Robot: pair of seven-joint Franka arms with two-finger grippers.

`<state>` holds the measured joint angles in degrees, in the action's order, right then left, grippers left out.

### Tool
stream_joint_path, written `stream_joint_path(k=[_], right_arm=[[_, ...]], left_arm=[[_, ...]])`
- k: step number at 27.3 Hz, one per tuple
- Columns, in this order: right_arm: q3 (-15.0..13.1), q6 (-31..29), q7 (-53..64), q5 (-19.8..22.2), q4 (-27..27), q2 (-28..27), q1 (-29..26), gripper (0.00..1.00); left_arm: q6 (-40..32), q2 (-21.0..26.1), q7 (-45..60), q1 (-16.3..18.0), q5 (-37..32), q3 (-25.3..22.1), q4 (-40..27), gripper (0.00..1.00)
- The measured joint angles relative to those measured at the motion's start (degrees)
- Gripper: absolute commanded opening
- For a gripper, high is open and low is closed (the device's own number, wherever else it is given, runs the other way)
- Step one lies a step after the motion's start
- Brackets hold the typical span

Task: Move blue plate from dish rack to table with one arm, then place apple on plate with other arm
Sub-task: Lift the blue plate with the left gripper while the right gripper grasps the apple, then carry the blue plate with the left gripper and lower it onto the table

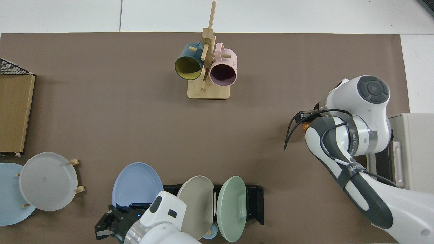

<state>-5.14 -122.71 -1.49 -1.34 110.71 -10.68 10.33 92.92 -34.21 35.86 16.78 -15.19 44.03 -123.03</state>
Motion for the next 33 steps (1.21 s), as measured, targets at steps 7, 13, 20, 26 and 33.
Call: stream_joint_path(k=[7,13,20,26,33], right_arm=[[-0.1,8.2,0.0,0.2,-4.2,4.8,0.0,0.0],[-0.3,10.6,0.0,0.3,-4.6,7.8,-0.1,0.0],[-0.3,10.8,0.0,0.3,-4.3,8.1,-0.1,0.0],[-0.3,10.8,0.0,0.3,-4.1,8.1,-0.1,0.0],[-0.4,10.8,0.1,0.4,-4.1,8.1,-0.3,0.0]], left_arm=[[7.6,11.8,-2.2,1.9,5.1,-9.7,6.4,0.0],[18.6,21.4,-2.2,2.3,15.5,-12.9,8.9,0.0],[27.7,24.6,-2.2,1.7,23.6,-12.2,6.5,0.0],[41.5,26.5,-1.6,-2.8,26.5,-11.5,-0.8,0.0],[54.5,30.7,0.2,-8.3,27.0,-10.7,-8.5,0.0]])
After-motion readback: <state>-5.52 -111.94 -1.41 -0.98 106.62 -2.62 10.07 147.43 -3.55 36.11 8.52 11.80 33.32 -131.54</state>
